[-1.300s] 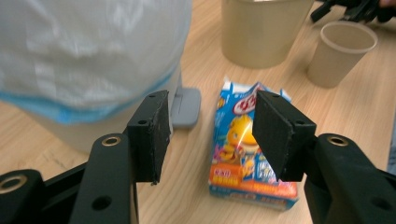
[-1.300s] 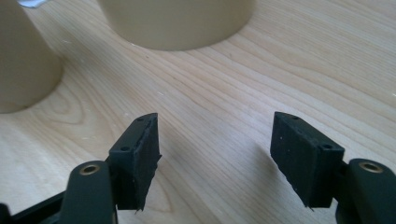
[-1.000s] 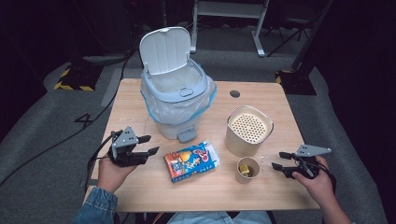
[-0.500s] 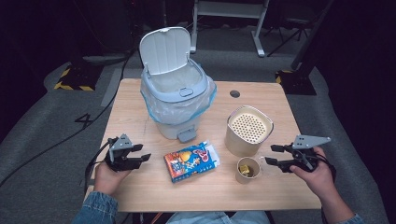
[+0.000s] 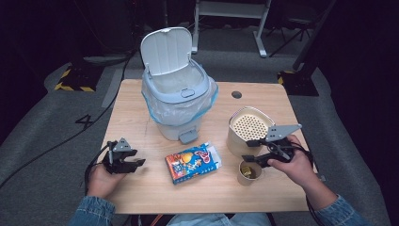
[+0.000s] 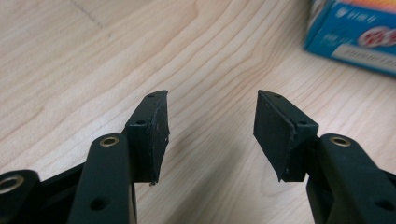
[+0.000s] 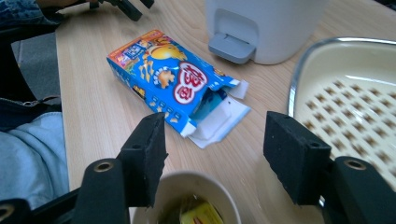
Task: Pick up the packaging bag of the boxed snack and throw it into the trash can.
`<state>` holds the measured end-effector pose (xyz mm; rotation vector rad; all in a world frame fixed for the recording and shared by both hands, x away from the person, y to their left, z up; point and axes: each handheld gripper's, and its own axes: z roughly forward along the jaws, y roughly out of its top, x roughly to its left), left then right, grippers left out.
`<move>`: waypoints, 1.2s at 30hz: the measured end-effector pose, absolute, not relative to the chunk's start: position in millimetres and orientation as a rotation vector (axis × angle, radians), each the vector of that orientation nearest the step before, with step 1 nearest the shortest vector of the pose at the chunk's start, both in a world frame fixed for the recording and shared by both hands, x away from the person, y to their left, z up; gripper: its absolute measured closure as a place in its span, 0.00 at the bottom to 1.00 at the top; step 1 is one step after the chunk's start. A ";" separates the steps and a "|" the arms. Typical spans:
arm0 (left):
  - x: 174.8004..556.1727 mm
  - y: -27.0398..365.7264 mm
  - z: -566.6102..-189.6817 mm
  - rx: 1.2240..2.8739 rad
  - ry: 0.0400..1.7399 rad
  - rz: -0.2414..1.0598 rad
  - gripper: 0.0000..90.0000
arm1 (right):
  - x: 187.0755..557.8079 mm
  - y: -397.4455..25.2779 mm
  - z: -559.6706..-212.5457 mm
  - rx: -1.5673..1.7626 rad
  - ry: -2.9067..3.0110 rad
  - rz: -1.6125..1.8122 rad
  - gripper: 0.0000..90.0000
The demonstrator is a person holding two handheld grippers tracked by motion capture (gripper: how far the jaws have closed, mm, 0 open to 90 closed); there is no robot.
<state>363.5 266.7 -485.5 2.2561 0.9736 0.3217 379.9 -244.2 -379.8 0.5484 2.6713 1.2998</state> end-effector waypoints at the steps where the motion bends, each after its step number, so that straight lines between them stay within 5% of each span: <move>1: 364.5 267.5 -488.1 2.258 0.985 0.317 0.50 | 382.1 -237.4 -380.0 0.541 2.685 1.287 0.44; 17: 370.5 264.6 -500.4 2.223 0.929 0.346 0.40 | 407.6 -170.2 -394.0 0.509 2.831 1.082 0.39; 36: 356.4 271.6 -501.8 2.199 0.957 0.370 0.40 | 422.1 -119.0 -430.0 0.441 3.025 0.768 0.40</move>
